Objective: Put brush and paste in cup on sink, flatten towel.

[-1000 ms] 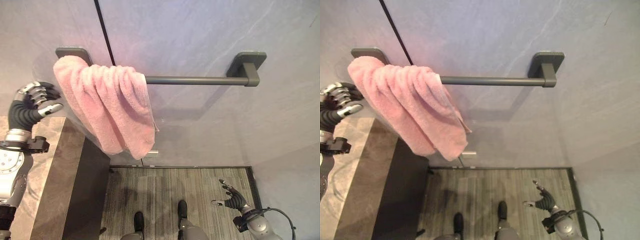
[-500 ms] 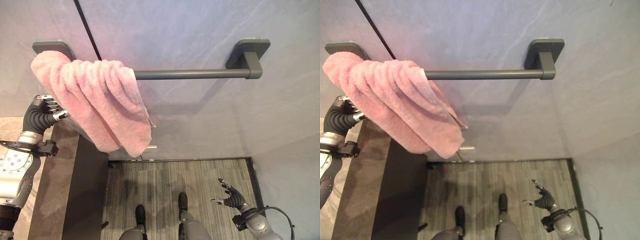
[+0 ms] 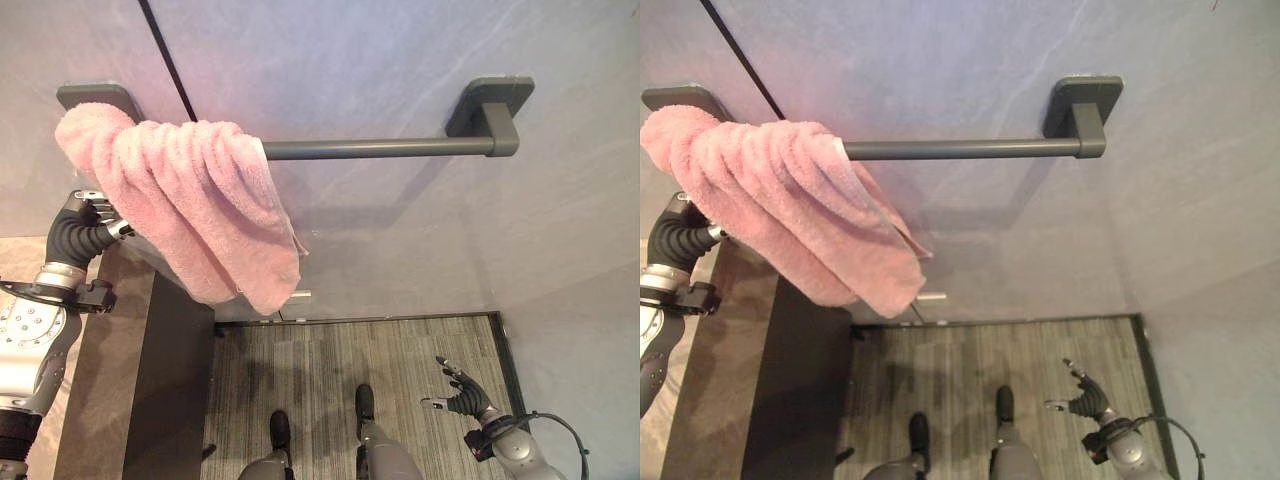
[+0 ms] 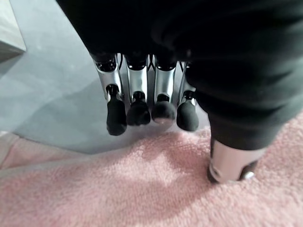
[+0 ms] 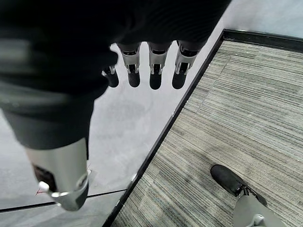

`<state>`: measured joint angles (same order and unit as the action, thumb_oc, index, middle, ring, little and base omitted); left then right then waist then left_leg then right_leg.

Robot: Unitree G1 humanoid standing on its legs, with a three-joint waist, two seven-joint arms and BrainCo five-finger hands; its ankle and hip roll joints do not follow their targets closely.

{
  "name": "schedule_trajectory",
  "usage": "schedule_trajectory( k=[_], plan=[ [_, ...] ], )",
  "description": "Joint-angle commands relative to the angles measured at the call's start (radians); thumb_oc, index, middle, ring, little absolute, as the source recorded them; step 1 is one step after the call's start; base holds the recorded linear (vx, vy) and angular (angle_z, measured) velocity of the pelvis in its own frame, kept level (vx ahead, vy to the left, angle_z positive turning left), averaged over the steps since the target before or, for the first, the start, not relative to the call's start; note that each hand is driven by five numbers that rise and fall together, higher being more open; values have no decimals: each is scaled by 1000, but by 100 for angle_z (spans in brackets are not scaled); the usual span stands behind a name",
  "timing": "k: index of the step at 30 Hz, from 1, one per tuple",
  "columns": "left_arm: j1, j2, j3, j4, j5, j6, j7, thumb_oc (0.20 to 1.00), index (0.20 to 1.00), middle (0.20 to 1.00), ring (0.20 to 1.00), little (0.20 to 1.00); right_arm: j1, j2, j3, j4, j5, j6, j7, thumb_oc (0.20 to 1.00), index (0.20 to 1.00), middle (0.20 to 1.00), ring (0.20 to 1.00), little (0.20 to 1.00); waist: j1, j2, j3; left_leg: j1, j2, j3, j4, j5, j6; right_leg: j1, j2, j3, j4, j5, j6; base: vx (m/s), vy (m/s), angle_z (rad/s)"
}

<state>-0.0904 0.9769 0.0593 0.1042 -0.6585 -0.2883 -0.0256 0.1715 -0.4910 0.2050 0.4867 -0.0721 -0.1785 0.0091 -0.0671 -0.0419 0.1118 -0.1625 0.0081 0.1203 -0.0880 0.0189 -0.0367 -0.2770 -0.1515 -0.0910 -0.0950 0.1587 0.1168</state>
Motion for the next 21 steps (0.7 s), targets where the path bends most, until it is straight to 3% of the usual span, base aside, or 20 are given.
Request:
schedule_trajectory(
  k=[1, 3, 4, 13, 19, 21],
  plan=[
    [-163, -22, -24, 19, -8, -54, 0, 479, 479, 479, 479, 479, -38, -69, 11, -53, 29, -27, 7, 1000, 1000, 1000, 1000, 1000, -38, 41, -34, -42, 46, 20, 1, 56, -53, 91, -82, 8, 8, -5, 101, 0, 0, 0],
    [-159, -23, -22, 16, -12, -55, -2, 369, 369, 369, 369, 369, -42, -70, 7, -65, 35, -29, 7, 1000, 1000, 1000, 1000, 1000, -37, 41, -34, -39, 46, 21, 1, 55, -52, 93, -82, 9, 8, -6, 101, 0, 0, 0],
    [-146, -26, -17, 8, -19, -56, -10, 209, 209, 209, 209, 209, -48, -75, 2, -98, 55, -36, 17, 1000, 1000, 1000, 1000, 1000, -34, 41, -36, -33, 46, 20, 1, 53, -51, 100, -82, 8, 8, -8, 100, 0, 0, 0],
    [-100, -24, -21, -29, -53, -45, -45, 200, 200, 200, 200, 200, -172, -113, 38, -249, 161, -44, 55, 1000, 1000, 1000, 1000, 1000, -9, 40, -48, -13, 53, 15, 1, 56, -53, 127, -78, -2, 8, -21, 94, -4, -2, 0],
    [-186, 4, -107, -41, -89, -42, -29, 200, 200, 200, 200, 200, -551, -75, 221, -290, 320, -23, 25, 1000, 1000, 1000, 1000, 1000, 41, 27, -26, -44, 57, -3, 1, 76, -60, 111, -69, -16, 8, -14, 83, -78, -11, 2],
    [-202, 9, -115, -40, -93, -42, -24, 200, 200, 200, 200, 200, -598, -69, 238, -291, 339, -22, 22, 1000, 1000, 1000, 1000, 1000, 46, 25, -19, -51, 57, -4, 1, 79, -60, 105, -67, -16, 8, -11, 82, -68, 2, 6]
  ],
)
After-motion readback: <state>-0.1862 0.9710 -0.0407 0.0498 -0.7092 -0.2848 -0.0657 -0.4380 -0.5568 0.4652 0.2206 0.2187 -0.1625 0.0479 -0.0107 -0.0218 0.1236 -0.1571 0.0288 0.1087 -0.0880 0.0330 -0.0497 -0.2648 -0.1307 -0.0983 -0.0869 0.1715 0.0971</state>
